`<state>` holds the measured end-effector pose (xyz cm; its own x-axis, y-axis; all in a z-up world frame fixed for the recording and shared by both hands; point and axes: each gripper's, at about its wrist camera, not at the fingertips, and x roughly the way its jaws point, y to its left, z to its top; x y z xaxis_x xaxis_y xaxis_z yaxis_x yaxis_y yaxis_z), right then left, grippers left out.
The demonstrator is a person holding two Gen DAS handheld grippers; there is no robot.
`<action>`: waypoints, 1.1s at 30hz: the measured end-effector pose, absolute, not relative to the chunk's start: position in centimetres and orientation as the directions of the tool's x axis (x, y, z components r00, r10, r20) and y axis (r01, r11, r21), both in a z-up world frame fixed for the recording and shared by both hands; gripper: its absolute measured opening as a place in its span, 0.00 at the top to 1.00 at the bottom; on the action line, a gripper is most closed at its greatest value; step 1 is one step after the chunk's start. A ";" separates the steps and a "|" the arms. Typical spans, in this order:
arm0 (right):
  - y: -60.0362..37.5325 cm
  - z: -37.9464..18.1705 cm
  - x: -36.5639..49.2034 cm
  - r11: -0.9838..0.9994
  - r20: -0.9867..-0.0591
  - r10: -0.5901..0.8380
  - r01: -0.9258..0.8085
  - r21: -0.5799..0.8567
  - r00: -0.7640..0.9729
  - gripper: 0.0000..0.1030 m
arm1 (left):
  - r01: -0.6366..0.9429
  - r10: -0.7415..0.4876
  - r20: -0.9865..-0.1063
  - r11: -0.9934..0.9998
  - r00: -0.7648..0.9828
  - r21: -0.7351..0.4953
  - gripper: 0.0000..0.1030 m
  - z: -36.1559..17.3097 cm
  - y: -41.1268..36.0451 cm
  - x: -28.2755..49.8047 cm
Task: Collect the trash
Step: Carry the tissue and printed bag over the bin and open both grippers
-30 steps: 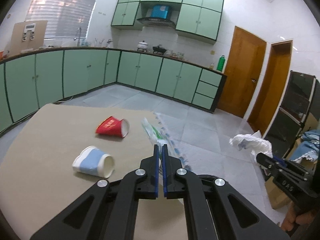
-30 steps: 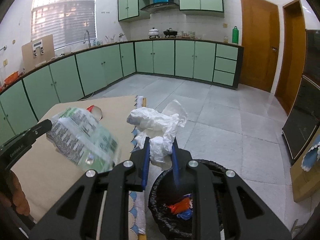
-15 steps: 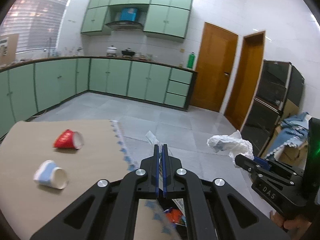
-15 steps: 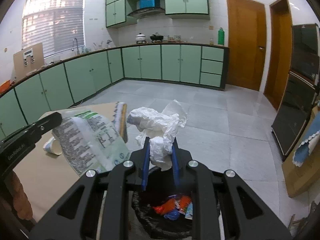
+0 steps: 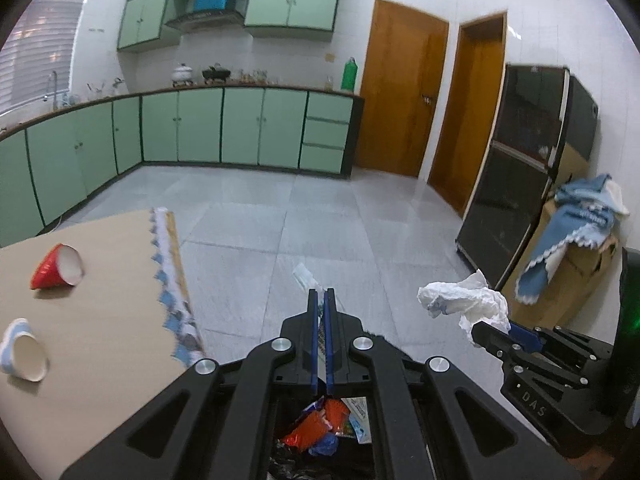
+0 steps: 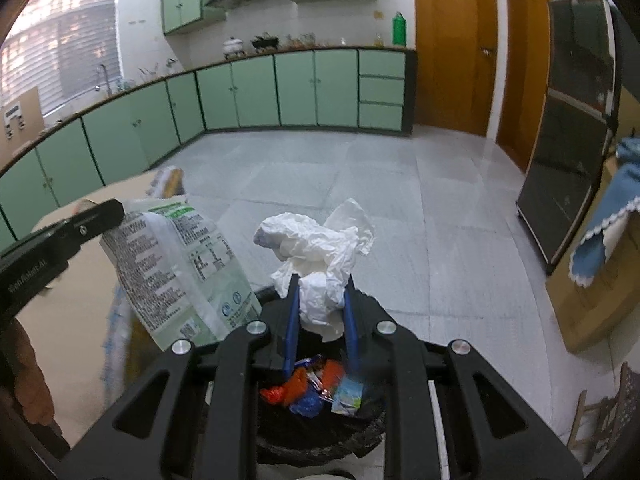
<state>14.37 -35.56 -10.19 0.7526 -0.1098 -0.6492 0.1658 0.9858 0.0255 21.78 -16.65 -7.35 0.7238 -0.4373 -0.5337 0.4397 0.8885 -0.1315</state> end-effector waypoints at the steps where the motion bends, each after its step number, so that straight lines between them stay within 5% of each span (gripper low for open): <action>1: -35.7 -10.8 14.5 0.985 -0.656 -0.111 0.171 0.028 0.746 0.82 | 0.441 -0.435 -0.546 0.888 0.716 -0.128 0.98 -7.8 -17.2 22.1; 13: -38.0 -16.3 17.4 0.986 -0.741 -0.079 0.164 0.042 0.667 0.71 | 0.456 -0.410 -0.670 0.882 0.619 -0.118 0.92 -12.7 -21.9 24.9; 19: -38.4 -16.1 17.6 0.983 -0.739 -0.086 0.176 0.044 0.669 0.54 | 0.455 -0.407 -0.669 0.883 0.622 -0.115 0.73 -12.6 -21.9 24.9; 27: -37.1 -12.7 16.5 0.983 -0.687 -0.121 0.181 0.016 0.717 0.15 | 0.428 -0.392 -0.614 0.899 0.685 -0.097 0.48 -9.8 -18.2 23.8; 33: -34.1 -8.7 16.0 0.990 -0.639 -0.106 0.141 0.004 0.762 0.12 | 0.377 -0.351 -0.576 0.923 0.738 -0.079 0.44 -7.7 -14.0 22.4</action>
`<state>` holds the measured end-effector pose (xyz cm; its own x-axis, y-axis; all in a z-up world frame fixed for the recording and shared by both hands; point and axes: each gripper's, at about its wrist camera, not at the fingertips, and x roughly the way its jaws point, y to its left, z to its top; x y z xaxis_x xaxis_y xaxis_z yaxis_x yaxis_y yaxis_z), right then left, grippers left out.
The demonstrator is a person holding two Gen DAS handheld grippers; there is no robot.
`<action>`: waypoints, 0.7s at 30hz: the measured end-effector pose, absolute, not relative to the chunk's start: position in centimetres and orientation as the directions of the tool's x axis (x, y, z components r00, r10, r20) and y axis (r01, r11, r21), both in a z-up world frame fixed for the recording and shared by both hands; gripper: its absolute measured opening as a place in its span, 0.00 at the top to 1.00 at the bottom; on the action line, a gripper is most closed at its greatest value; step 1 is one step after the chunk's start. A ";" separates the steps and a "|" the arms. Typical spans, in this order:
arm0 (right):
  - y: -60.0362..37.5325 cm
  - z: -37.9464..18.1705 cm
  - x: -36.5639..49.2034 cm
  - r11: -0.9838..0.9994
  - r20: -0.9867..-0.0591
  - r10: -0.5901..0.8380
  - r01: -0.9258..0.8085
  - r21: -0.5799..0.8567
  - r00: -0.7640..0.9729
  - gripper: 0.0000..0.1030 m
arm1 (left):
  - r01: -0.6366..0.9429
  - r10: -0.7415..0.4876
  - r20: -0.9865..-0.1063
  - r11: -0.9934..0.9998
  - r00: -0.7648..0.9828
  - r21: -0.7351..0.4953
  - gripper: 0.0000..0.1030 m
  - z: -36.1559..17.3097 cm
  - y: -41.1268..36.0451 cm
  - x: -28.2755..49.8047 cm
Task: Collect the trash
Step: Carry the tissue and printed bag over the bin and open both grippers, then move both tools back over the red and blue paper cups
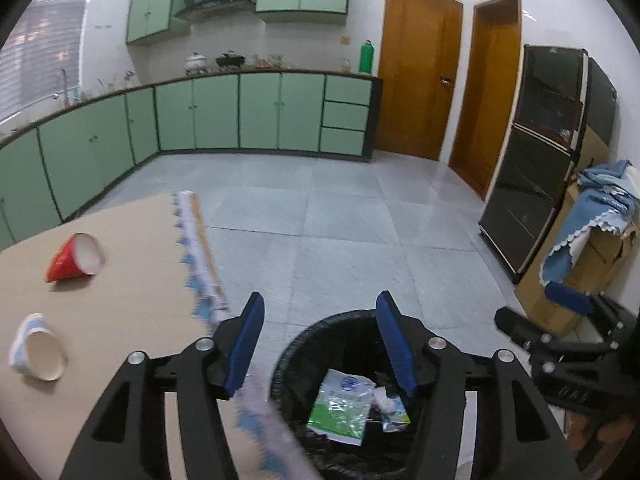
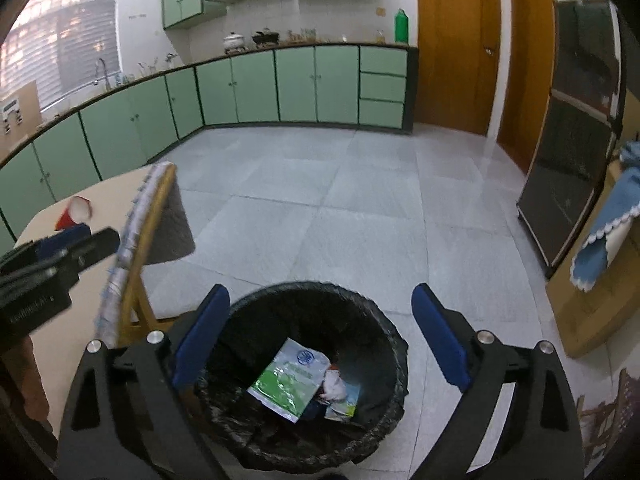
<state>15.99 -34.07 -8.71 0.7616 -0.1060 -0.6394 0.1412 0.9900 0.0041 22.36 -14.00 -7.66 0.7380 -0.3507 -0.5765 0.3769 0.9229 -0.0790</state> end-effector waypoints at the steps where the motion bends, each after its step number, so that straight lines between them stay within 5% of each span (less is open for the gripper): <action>1: -33.6 -8.2 16.0 0.991 -0.635 -0.100 0.133 0.004 0.766 0.12 | 0.370 -0.346 -0.571 0.926 0.744 -0.078 0.43 -7.4 -13.5 22.1; 21: -16.2 -3.0 18.1 0.993 -0.573 0.114 -0.115 0.034 0.812 0.07 | 0.081 -0.090 -0.501 0.996 0.861 -0.041 0.32 -4.9 5.5 18.1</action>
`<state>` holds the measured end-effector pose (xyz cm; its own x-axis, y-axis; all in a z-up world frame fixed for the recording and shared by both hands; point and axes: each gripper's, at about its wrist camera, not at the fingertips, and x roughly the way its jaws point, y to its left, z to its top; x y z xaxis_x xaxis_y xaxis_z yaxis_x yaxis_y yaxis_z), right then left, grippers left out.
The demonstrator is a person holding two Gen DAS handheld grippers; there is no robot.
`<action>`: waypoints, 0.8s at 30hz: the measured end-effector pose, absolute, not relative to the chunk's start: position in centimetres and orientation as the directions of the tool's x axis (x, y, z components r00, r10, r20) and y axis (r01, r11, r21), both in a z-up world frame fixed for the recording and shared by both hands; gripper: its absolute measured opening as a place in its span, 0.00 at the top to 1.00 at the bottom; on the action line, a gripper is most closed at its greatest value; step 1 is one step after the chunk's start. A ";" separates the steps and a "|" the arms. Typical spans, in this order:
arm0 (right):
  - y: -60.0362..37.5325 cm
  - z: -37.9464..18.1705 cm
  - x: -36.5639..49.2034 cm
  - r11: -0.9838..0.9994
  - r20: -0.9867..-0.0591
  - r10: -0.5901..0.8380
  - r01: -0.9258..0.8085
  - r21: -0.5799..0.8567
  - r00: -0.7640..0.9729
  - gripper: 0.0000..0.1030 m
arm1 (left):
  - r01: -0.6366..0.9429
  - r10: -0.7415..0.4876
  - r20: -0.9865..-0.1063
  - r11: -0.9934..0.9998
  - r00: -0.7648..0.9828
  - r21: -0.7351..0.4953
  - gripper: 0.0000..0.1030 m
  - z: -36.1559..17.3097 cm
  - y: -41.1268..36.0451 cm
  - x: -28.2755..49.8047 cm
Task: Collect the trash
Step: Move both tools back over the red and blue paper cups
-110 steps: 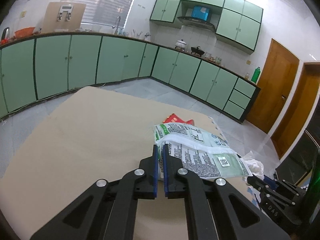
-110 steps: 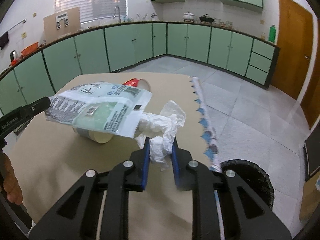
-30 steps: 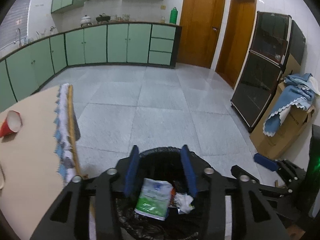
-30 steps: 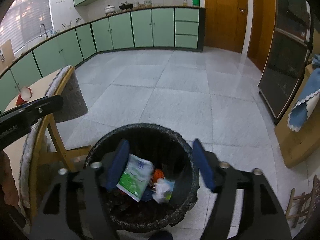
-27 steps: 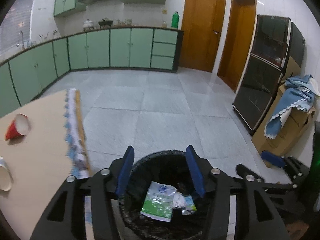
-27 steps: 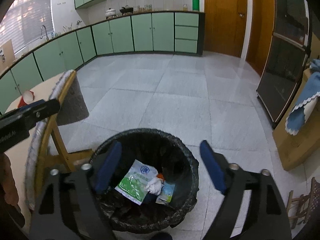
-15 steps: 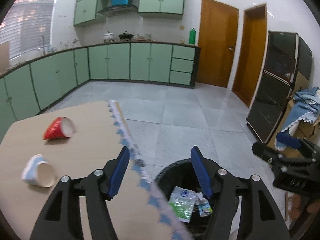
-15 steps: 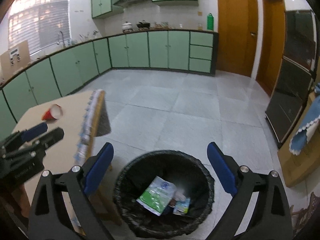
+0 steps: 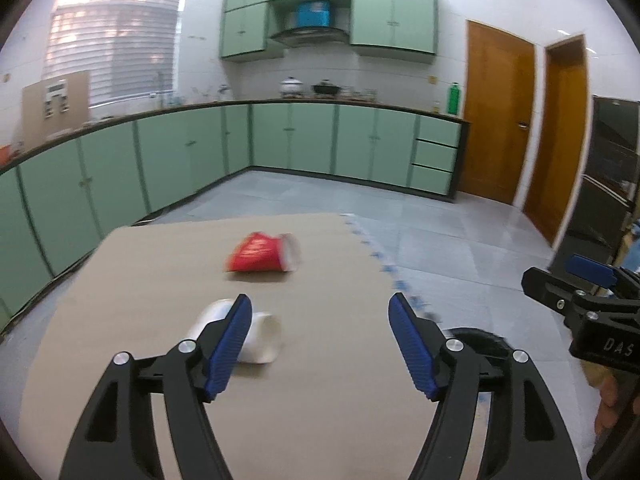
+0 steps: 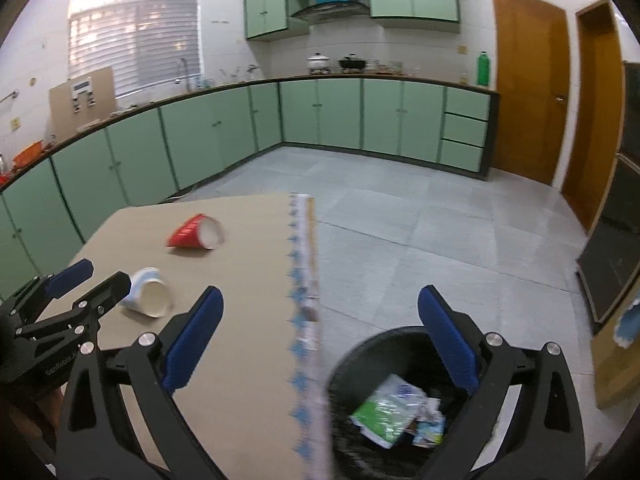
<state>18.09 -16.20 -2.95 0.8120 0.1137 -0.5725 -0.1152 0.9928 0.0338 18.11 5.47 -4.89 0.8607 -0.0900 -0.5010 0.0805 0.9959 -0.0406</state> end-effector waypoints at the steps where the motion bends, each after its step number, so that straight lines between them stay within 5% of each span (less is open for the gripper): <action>1: -15.1 -3.2 18.4 0.990 -0.573 0.132 -0.131 0.042 0.809 0.07 | 0.061 -0.069 -0.502 0.998 0.862 -0.033 0.32 -5.1 6.5 18.0; 12: -5.8 -6.4 21.8 0.965 -0.599 0.238 -0.258 0.054 0.764 0.06 | -0.148 0.138 -0.547 0.989 0.826 0.026 0.31 -8.0 16.9 18.6; 24: 2.6 -9.6 24.3 0.939 -0.667 0.269 -0.344 0.019 0.695 0.06 | -0.251 0.211 -0.589 0.968 0.780 0.014 0.31 -10.5 23.0 19.6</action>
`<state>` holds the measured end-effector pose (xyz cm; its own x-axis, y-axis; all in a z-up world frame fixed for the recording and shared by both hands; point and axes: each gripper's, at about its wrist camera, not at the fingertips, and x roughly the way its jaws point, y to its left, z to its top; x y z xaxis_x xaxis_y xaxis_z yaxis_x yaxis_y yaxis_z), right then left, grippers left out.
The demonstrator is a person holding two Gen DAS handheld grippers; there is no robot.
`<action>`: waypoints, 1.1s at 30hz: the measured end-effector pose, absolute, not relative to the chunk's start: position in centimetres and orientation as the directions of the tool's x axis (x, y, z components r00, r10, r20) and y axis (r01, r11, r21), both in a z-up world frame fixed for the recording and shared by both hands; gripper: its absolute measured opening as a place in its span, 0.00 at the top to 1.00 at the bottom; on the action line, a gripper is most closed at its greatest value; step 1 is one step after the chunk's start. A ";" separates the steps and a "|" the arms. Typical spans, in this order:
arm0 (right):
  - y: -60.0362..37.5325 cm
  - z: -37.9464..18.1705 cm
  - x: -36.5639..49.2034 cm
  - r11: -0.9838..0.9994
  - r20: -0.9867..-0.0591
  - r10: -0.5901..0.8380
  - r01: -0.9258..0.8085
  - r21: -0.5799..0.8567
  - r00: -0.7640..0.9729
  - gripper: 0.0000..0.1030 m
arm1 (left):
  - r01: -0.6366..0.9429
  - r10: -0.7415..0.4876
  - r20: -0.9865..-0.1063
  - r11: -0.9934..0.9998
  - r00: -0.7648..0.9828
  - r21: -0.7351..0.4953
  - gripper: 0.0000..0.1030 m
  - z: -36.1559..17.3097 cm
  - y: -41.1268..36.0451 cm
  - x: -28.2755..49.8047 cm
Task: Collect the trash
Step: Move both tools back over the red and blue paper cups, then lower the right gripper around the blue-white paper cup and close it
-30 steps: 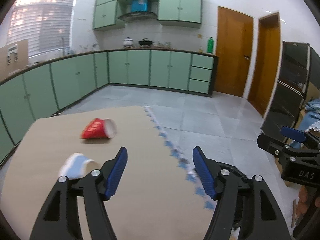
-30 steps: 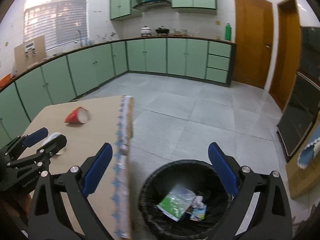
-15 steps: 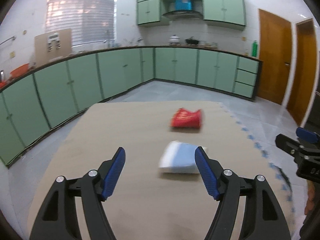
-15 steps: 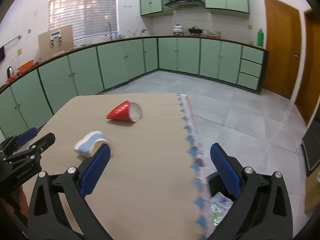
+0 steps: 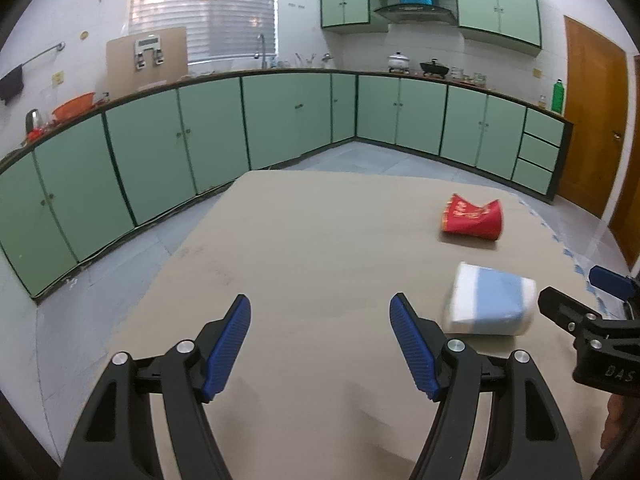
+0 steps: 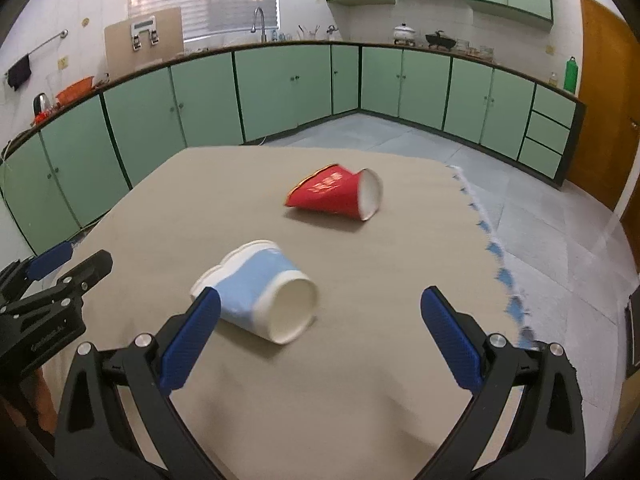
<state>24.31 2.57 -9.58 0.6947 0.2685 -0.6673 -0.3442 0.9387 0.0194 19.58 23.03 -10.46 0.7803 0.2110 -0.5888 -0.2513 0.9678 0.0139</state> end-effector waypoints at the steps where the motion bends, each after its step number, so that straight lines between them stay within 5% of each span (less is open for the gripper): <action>1: 3.1 -9.7 24.4 0.939 -0.670 0.270 -0.343 0.024 0.691 0.06 | -0.257 0.214 -0.591 0.966 0.778 0.013 0.31 -10.6 23.4 19.6; 27: 7.1 -13.0 25.3 0.978 -0.731 -0.015 -0.142 -0.153 0.683 0.06 | -0.303 0.187 -0.617 0.949 0.765 -0.088 0.31 -12.1 29.0 18.4; 33: 6.0 -13.2 26.2 0.980 -0.741 0.045 -0.172 -0.096 0.670 0.06 | -0.270 0.166 -0.615 0.959 0.771 -0.081 0.31 -11.8 27.3 18.8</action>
